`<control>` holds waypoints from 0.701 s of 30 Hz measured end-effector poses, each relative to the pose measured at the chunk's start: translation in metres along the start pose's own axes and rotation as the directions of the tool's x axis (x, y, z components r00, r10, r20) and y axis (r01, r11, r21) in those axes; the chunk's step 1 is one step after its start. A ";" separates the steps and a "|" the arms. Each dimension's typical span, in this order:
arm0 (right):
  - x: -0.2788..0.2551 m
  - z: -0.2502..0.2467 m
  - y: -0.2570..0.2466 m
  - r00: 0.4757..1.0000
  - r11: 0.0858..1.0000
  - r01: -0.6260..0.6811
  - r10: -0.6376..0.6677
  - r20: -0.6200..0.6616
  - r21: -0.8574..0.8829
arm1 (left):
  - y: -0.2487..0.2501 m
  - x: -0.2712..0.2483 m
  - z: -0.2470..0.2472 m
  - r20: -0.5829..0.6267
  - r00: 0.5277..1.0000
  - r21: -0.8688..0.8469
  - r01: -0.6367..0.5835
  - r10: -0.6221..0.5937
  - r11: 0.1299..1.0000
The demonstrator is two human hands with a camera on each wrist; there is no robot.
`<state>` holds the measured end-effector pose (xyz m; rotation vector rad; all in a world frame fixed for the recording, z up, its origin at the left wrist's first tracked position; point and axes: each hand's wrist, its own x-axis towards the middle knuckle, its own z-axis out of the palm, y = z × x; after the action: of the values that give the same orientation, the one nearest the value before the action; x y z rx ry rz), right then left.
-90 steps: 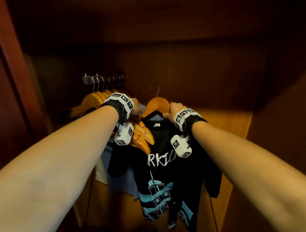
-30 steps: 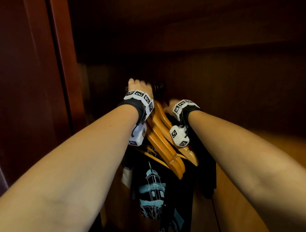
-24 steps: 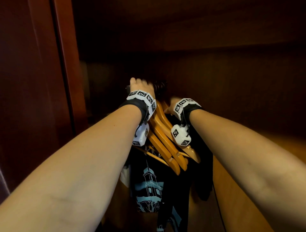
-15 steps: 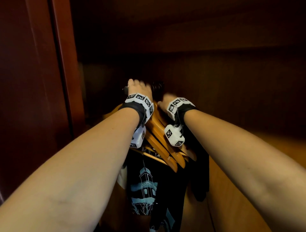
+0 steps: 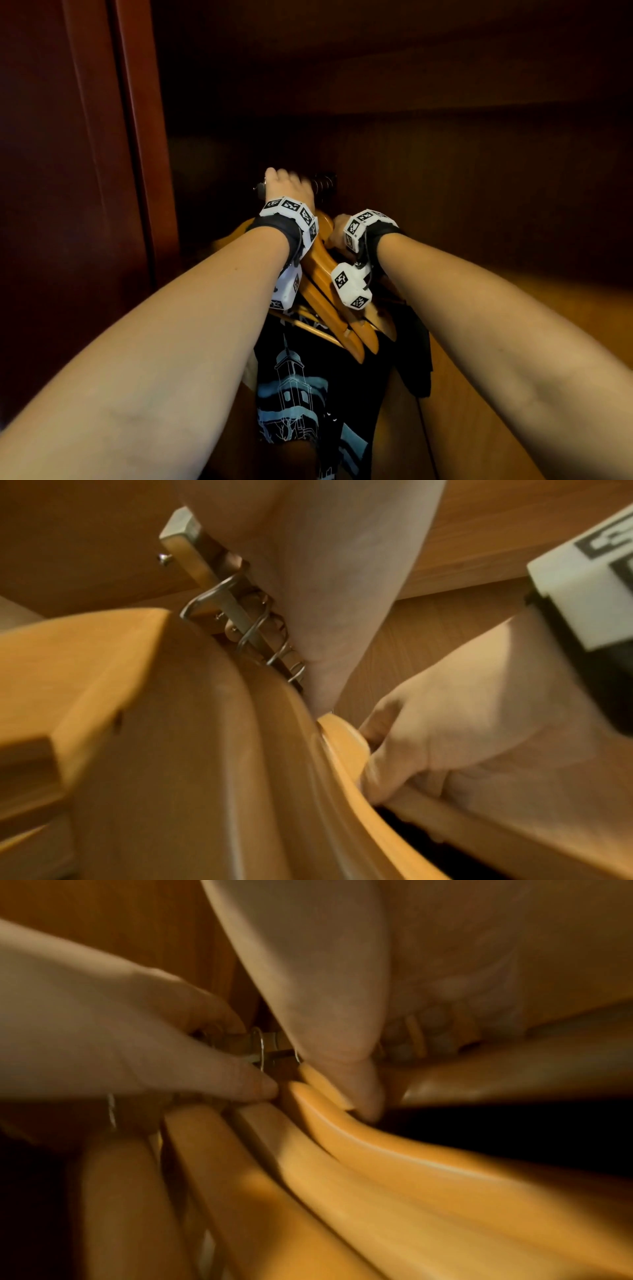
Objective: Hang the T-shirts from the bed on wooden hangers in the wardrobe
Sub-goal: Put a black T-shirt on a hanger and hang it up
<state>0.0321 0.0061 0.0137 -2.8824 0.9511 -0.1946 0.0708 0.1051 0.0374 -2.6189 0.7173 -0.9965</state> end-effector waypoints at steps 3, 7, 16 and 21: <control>-0.005 -0.002 0.000 1.000 1.000 0.010 -0.011 0.027 0.029 | -0.001 -0.001 -0.001 0.013 1.000 0.010 -0.007 0.007 1.000; -0.005 0.001 0.004 0.998 0.958 -0.039 0.026 0.049 0.286 | -0.001 -0.002 -0.003 0.026 1.000 0.004 0.000 0.000 1.000; -0.013 -0.011 0.012 0.985 0.975 -0.044 0.079 -0.155 0.219 | -0.003 0.000 -0.004 0.040 0.999 -0.059 -0.010 0.012 0.998; -0.028 -0.023 0.009 0.957 0.974 -0.028 0.091 -0.274 0.227 | -0.006 0.006 -0.004 0.028 0.999 -0.167 -0.023 0.028 0.986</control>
<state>0.0008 0.0148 0.0327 -2.6615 0.9859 -0.6784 0.0744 0.1065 0.0463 -2.7527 0.8590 -0.9245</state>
